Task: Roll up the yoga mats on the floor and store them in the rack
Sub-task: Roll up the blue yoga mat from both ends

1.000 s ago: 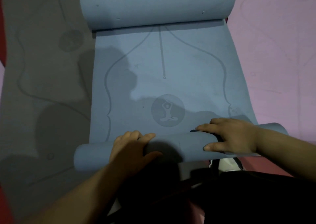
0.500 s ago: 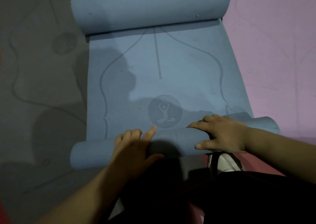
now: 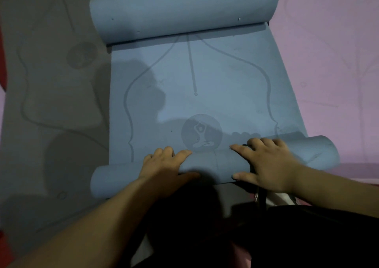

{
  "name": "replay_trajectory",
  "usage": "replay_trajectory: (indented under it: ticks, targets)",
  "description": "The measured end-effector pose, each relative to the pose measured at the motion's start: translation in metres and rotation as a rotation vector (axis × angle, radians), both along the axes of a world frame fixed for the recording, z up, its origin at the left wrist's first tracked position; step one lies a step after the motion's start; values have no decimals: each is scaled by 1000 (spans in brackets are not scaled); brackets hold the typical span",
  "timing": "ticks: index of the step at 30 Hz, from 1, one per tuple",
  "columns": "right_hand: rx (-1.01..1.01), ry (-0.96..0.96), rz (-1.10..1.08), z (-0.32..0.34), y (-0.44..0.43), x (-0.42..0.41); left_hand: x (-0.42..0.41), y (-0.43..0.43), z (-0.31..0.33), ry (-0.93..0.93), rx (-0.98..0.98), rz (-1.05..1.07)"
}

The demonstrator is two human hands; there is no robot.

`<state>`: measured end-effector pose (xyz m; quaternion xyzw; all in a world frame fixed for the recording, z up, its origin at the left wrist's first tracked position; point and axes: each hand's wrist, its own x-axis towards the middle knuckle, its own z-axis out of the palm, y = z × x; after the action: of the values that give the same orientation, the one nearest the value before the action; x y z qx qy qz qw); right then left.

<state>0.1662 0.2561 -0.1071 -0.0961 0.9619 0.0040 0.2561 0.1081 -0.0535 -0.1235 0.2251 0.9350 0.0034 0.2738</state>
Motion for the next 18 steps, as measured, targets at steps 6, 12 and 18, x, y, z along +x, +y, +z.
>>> replay_trajectory:
  ticks: [6,12,18]
  targets:
    - [-103,-221,-20,4,8,-35,18,2,0,273,88,49]
    - [-104,-214,-40,4,9,-35,16,0,-6,293,130,40]
    - [12,86,11,-1,-4,-6,-9,6,6,20,-46,77]
